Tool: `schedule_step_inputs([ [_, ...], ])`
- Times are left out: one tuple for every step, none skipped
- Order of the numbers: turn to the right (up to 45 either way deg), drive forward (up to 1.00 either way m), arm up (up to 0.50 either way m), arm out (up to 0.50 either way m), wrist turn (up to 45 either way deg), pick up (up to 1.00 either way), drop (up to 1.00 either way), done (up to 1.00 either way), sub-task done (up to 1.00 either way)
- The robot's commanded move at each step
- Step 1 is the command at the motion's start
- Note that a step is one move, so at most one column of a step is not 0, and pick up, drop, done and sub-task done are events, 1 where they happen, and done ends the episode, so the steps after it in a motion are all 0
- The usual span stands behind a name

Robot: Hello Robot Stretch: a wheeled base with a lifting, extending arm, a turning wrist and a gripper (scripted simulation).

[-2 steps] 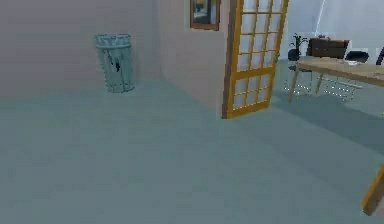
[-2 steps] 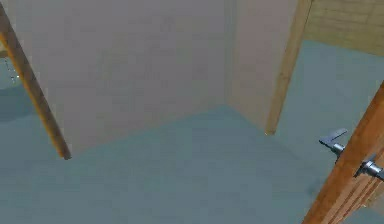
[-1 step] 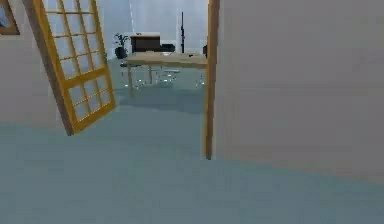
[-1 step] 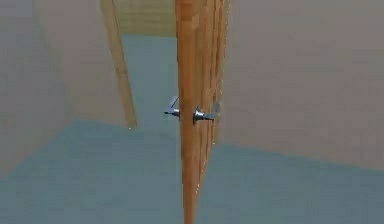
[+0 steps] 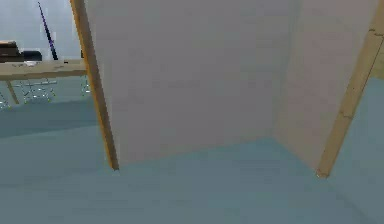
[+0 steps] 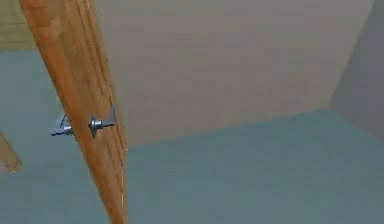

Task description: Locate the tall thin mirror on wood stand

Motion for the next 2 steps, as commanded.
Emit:
schedule_step_inputs([
  [0.0,0.50,0.00,0.00,0.0,0.00,0.00,0.00,0.00],
  [45.0,0.00,0.00,0.00,0.0,0.00,0.00,0.00,0.00],
])
